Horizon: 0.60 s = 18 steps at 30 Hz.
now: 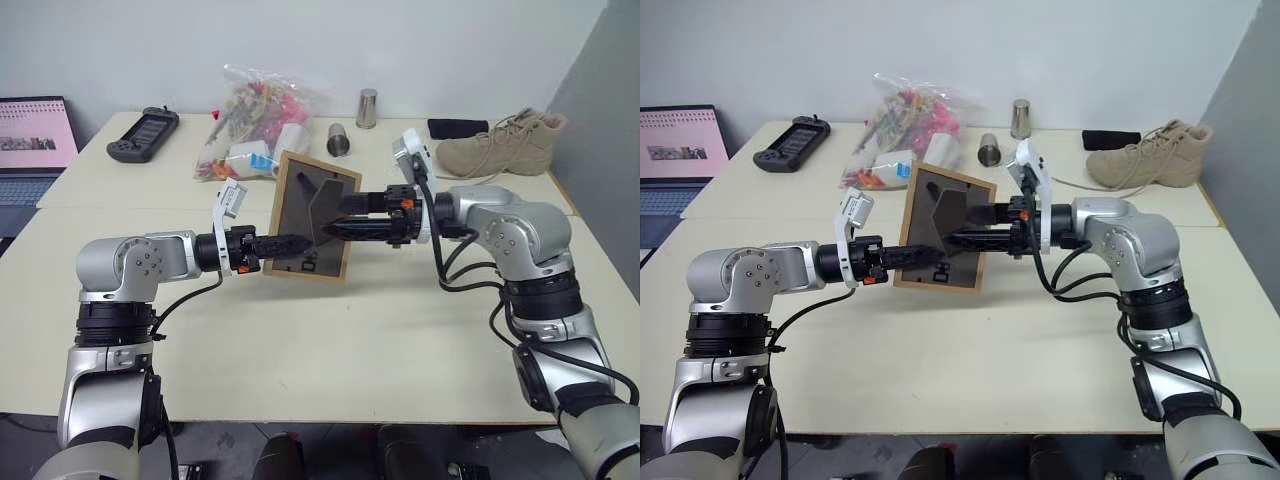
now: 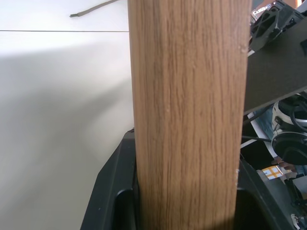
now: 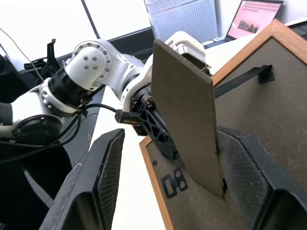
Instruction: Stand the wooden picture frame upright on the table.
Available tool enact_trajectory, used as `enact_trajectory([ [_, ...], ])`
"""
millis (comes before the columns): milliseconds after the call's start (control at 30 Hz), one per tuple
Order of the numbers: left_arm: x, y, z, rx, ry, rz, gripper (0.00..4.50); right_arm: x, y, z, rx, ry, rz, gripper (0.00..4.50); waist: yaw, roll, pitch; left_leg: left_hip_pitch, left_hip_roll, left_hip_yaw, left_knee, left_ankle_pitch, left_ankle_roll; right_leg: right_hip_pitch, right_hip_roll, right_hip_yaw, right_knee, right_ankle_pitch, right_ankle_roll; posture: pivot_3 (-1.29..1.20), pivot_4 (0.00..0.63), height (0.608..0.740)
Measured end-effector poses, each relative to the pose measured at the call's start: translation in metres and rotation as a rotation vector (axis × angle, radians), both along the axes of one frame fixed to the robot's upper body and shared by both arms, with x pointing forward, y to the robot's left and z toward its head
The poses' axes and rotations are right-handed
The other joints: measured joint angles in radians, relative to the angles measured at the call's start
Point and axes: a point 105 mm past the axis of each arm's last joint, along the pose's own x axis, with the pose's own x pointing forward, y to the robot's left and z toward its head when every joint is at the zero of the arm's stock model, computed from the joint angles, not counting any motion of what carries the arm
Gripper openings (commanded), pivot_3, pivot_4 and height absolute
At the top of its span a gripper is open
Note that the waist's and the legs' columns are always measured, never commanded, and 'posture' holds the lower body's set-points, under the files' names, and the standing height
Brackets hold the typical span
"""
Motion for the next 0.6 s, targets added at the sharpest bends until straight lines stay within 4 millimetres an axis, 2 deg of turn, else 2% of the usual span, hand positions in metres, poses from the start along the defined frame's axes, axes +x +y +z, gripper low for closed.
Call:
enact_trajectory([
  [100,0.002,0.000,-0.003,0.009,0.010,0.011,1.28,0.015,-0.011,-0.007,-0.014,-0.024,-0.094,3.13,0.001,0.000,0.000,0.000,0.000,0.000,0.000,0.000,0.000,0.000,0.000,0.000,0.000,0.000,0.000,0.00,0.150,0.740],
  [233,0.002,0.002,-0.005,0.011,0.022,0.025,1.28,0.036,-0.056,-0.036,-0.117,-0.021,-0.260,3.13,0.010,0.000,0.000,-0.002,-0.001,0.000,0.000,0.000,0.000,0.000,-0.001,0.000,-0.002,0.000,0.000,0.00,0.150,0.740],
  [267,0.001,0.001,-0.005,0.007,0.032,0.024,1.28,0.036,-0.063,-0.039,-0.137,-0.042,-0.271,3.13,0.010,0.000,0.000,-0.002,-0.001,0.000,0.000,0.000,0.000,0.000,-0.001,0.000,-0.002,0.000,0.000,0.00,0.150,0.740],
  [300,0.000,0.001,-0.007,-0.005,0.064,0.024,1.28,0.038,-0.083,-0.046,-0.200,-0.116,-0.312,3.13,0.011,0.000,0.000,-0.003,-0.001,0.000,0.000,0.000,0.000,0.000,-0.001,0.000,-0.002,0.000,0.000,0.00,0.150,0.740],
  [367,-0.001,0.001,-0.008,-0.009,0.089,0.031,1.28,0.042,-0.095,-0.051,-0.244,-0.179,-0.349,3.13,0.009,-0.001,0.000,-0.003,-0.001,0.000,0.000,0.000,0.000,0.000,-0.001,0.000,-0.003,0.000,0.000,0.00,0.150,0.740],
  [433,-0.004,0.000,-0.012,-0.050,0.168,0.033,1.28,0.053,-0.113,-0.056,-0.350,-0.433,-0.420,3.13,0.004,-0.001,0.000,-0.002,-0.001,0.001,0.000,0.000,0.000,0.000,-0.001,0.000,-0.002,0.000,0.001,0.00,0.150,0.740],
  [467,-0.008,-0.004,-0.015,-0.093,0.240,0.021,1.28,0.057,-0.119,-0.060,-0.413,-0.628,-0.434,3.13,0.000,-0.001,0.001,-0.002,-0.001,0.001,0.001,0.000,0.000,0.000,-0.001,0.001,-0.002,-0.001,0.001,0.00,0.150,0.740],
  [600,-0.012,-0.008,-0.022,-0.191,0.403,0.003,1.28,0.053,-0.112,-0.069,-0.475,-1.016,-0.369,3.13,-0.019,-0.001,0.001,0.000,0.000,0.001,0.000,0.000,0.000,0.000,0.000,0.001,0.000,0.000,0.001,0.00,0.150,0.740],
])
